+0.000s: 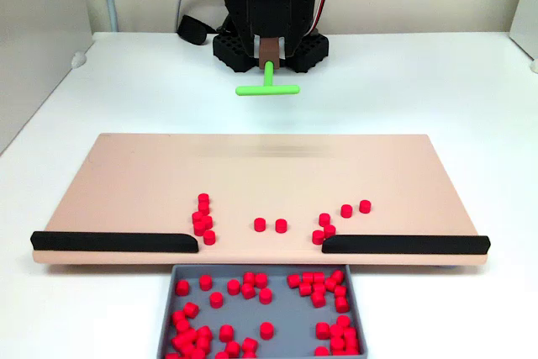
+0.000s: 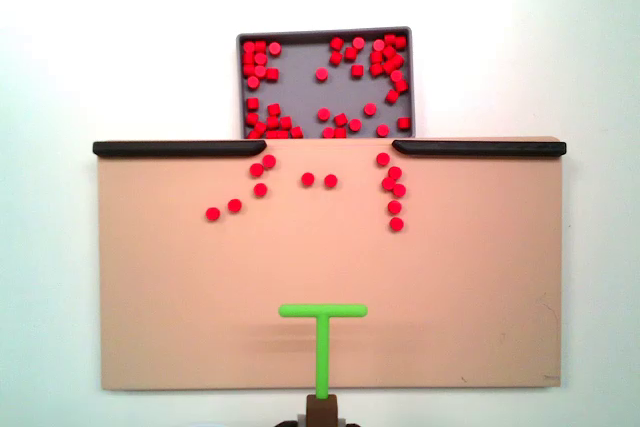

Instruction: Push granules from bottom to the grey container

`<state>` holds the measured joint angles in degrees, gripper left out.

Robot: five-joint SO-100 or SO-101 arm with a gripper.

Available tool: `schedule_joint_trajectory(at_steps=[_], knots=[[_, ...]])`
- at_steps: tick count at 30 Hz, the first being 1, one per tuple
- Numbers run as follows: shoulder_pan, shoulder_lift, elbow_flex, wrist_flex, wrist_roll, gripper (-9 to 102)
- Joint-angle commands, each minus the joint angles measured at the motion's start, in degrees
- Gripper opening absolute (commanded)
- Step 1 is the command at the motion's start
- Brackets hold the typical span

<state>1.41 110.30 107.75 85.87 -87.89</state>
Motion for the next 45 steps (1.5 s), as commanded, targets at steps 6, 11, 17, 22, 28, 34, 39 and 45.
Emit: schedule_joint_trajectory(at_steps=[6, 11, 17, 22, 28, 34, 39, 45], knots=[[0.9, 0.8, -0.4, 0.1, -1.7, 0], [1.1, 0.7, -0.4, 0.1, -1.8, 0], [1.1, 0.7, -0.4, 0.1, -1.8, 0], [1.1, 0.7, -0.4, -0.3, -1.8, 0], [1.6, 0.4, -0.4, -0.4, -2.1, 0], [1.7, -0.1, -0.4, -0.5, -2.3, 0], [1.6, -0.1, -0.4, -0.5, -1.8, 0], [1.6, -0.4, -0.4, -0.5, -2.0, 0]])
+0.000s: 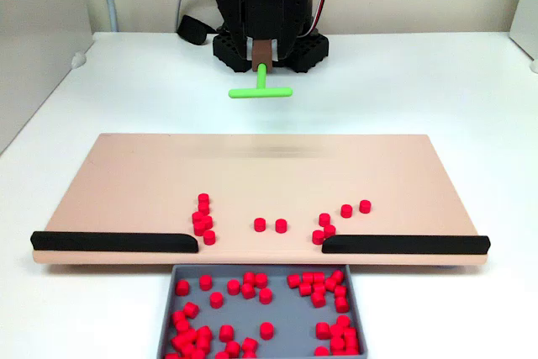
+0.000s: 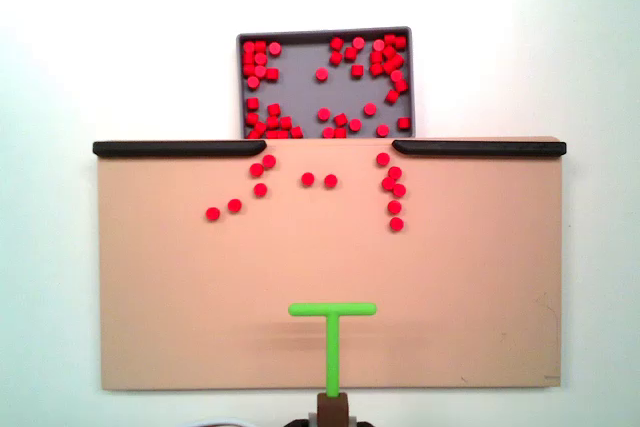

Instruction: Push granules from bottom to the grey container

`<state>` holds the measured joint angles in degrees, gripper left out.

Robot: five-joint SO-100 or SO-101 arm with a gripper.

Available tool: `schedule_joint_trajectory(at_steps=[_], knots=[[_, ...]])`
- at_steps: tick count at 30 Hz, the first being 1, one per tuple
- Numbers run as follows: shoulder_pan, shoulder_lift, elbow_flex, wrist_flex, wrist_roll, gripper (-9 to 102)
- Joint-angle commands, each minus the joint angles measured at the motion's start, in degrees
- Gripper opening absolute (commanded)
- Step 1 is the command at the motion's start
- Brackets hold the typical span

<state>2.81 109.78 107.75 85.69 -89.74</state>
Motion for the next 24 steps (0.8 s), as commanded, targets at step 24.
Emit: schedule_joint_trajectory(at_steps=[24], knots=[[0.1, -0.4, -0.4, -0.4, 0.0, 0]])
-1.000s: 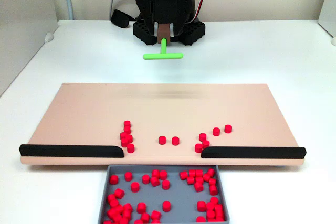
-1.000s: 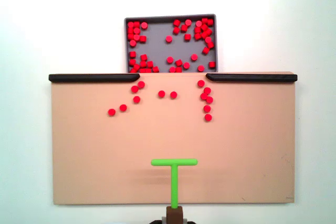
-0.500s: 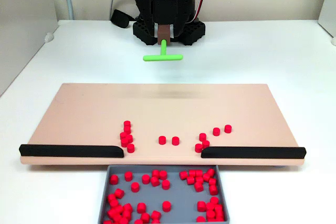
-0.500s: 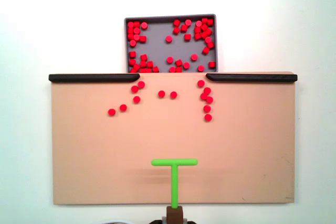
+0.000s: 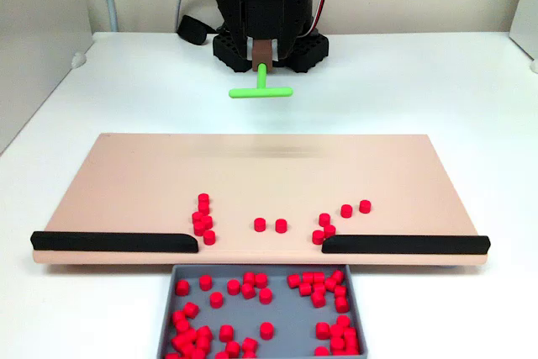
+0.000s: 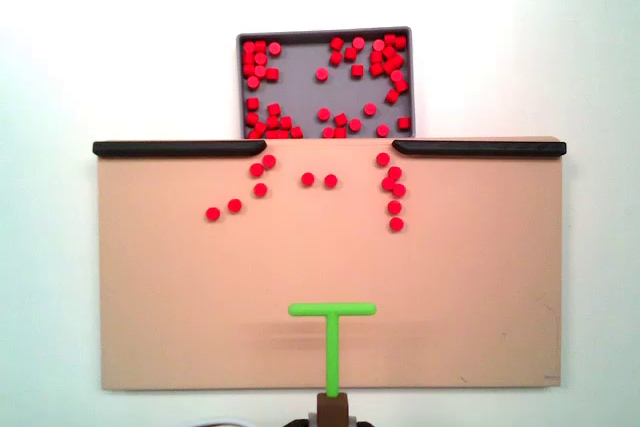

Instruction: Push granules from bottom to the grey container

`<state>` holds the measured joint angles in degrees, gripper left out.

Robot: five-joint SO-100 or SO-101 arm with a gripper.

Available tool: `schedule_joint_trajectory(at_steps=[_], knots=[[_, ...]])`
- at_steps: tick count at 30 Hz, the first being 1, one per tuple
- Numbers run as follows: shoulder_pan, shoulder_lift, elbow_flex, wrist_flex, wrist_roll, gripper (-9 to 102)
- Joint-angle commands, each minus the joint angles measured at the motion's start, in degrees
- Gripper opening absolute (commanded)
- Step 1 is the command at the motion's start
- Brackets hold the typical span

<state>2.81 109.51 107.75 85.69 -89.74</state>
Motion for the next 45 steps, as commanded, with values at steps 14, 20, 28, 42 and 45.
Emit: schedule_joint_trajectory(at_steps=[14, 20, 28, 42, 45], knots=[[-1.5, -0.4, -0.4, -0.4, 0.4, 0], [-2.4, -0.7, -0.5, -0.4, 1.2, 0], [-1.6, -1.2, -0.9, -0.4, -0.6, 0], [-1.2, -5.9, -0.4, -6.1, -0.2, 0], [-1.3, -6.8, 1.3, -9.9, 0.2, 0]])
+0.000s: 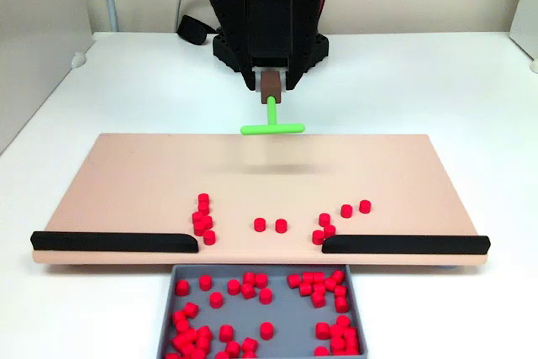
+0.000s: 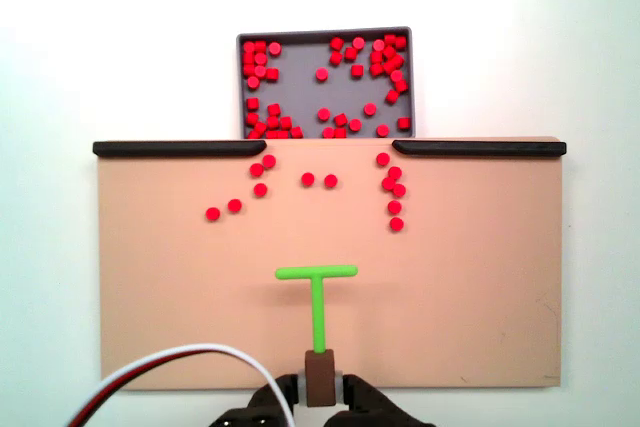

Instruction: Push granules from bottom to the grey container

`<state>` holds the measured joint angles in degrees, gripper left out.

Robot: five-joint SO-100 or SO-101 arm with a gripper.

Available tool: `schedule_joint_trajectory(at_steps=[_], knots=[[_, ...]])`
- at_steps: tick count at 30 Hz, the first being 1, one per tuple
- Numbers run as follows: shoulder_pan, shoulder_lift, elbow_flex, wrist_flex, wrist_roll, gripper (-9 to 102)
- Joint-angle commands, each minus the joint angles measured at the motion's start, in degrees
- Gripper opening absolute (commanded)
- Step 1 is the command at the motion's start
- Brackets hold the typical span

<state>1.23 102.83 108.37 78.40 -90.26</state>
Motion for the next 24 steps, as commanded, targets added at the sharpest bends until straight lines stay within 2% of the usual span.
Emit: schedule_joint_trajectory(at_steps=[1, 14, 24], knots=[[0.3, -0.7, 0.9, -3.4, 0.4, 0], [1.0, -6.2, 0.9, -8.7, 0.9, 0], [1.2, -6.8, 1.7, -9.0, 0.2, 0]])
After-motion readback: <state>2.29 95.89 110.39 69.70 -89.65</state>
